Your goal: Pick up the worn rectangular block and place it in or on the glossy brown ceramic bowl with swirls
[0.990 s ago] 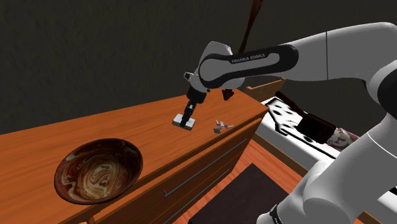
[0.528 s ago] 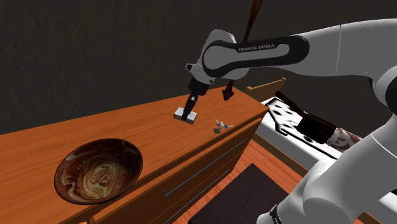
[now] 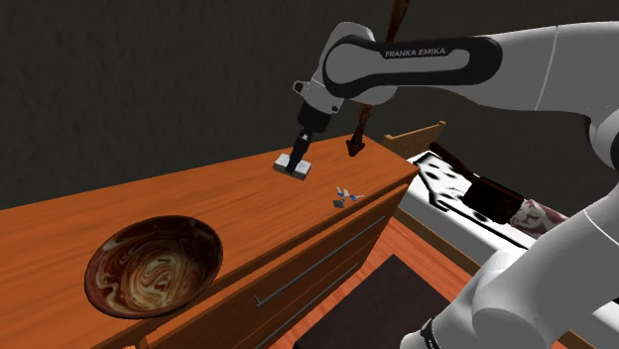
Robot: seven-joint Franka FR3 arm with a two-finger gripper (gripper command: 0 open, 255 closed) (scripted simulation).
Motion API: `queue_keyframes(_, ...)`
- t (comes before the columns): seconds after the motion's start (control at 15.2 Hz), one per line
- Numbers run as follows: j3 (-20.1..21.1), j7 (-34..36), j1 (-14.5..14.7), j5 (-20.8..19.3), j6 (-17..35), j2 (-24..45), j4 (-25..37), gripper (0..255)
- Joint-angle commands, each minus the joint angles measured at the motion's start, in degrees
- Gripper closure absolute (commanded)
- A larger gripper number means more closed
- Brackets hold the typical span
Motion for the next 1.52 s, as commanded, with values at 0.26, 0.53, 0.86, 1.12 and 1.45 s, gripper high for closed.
queue_keyframes(0.26, -0.2, 0.8, -0.1, -0.4, -4.4, -0.8, 3.7, 255)
queue_keyframes(0.53, 0.6, 2.5, 0.4, -0.4, -5.9, -1.1, 5.1, 255)
queue_keyframes(0.86, 4.8, 9.3, 3.4, -0.3, -4.2, -1.4, 4.7, 255)
queue_keyframes(1.12, 8.1, 15.0, 5.7, -0.5, -3.0, -0.5, 5.5, 255)
queue_keyframes(1.45, 12.3, 22.4, 8.6, -1.6, -1.7, 2.0, 8.0, 255)
